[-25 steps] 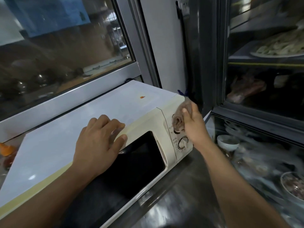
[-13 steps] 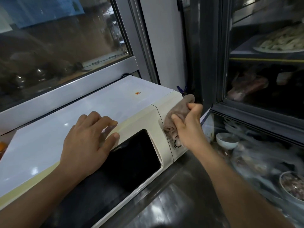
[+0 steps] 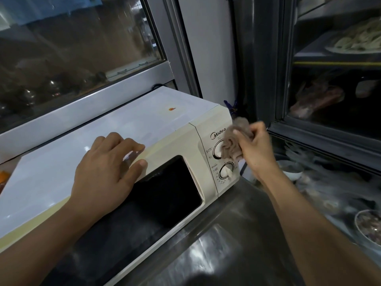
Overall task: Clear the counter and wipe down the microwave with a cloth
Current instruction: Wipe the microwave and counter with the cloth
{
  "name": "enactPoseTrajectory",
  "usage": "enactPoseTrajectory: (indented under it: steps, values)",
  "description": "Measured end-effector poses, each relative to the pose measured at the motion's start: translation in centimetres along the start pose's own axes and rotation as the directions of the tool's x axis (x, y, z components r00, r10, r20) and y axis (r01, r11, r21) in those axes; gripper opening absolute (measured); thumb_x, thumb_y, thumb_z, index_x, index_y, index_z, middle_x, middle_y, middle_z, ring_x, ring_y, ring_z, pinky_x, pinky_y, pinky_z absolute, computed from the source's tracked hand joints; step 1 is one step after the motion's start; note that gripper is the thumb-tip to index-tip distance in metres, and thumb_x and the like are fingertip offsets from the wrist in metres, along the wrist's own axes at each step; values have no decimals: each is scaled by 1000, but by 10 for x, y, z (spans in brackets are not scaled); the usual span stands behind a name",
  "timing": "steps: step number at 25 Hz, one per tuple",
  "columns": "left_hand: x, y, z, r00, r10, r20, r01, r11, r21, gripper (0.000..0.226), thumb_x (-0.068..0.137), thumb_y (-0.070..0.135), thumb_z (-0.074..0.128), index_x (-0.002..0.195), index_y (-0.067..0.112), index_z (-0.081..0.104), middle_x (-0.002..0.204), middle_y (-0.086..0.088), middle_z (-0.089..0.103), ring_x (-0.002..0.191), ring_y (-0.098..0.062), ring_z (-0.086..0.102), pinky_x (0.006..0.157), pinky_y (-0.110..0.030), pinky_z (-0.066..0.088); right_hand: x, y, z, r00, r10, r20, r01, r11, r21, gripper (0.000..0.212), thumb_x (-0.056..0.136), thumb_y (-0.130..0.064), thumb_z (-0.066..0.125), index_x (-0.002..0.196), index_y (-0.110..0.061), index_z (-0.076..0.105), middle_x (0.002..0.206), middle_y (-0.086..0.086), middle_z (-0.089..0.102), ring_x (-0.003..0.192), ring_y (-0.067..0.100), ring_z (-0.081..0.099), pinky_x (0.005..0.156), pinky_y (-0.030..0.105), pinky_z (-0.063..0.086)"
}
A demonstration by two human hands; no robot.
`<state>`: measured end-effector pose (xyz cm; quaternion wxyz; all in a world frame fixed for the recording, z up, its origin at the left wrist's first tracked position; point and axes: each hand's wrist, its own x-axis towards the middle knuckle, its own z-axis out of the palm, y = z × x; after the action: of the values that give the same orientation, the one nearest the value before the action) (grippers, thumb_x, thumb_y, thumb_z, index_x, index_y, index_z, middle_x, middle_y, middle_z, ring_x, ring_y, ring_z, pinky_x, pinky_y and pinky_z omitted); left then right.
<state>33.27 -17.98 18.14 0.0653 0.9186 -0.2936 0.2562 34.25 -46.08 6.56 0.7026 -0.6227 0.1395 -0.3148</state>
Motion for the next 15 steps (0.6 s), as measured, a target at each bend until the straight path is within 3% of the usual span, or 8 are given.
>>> enactPoseTrajectory:
  steps: [2,5,8,11,13,15]
  values:
    - [0,-2,1,1000,6,14,-6,1000,7,47,83,51,35,108,23,63,92,4,50,91,-19,46,63,-31,38,3,-1,3,997,-44,58,44,999,6,20,87,-27,64,81,-31,45,86,-2,60,72,5,66,55,15,53]
    - [0,-3,0,1000,-10,4,10,1000,1,39,84,46,42,109,25,62,93,6,48,93,-19,46,65,-31,36,-9,27,-3,990,141,27,-143,982,120,18,93,-21,57,79,-21,45,77,1,58,62,6,60,53,19,49]
    - [0,-2,2,1000,-5,-9,6,1000,14,36,83,44,43,108,25,62,94,5,49,94,-19,46,65,-30,35,-26,41,0,974,222,-46,-220,974,55,19,93,-22,55,79,-23,43,87,3,58,71,6,61,50,14,46]
    - [0,-2,3,1000,-8,-11,8,1000,19,37,83,45,42,108,25,62,94,4,51,95,-19,46,65,-31,34,-46,33,19,990,-10,-141,-16,984,-178,26,88,-15,62,79,-23,39,108,2,41,86,3,49,64,-4,39]
    - [0,-3,3,1000,-6,-17,7,1000,20,38,83,46,41,108,26,61,95,4,51,95,-18,45,64,-31,33,-67,34,30,970,-220,-105,166,911,-377,29,83,-10,66,82,-19,39,112,-3,28,103,9,39,84,2,35]
    - [-1,-3,3,1000,-9,-17,9,1000,13,39,83,47,41,108,26,62,95,4,51,94,-17,45,63,-30,33,-74,37,31,953,-300,-33,254,857,-449,29,80,-7,69,83,-15,41,111,-5,25,112,12,32,95,15,37]
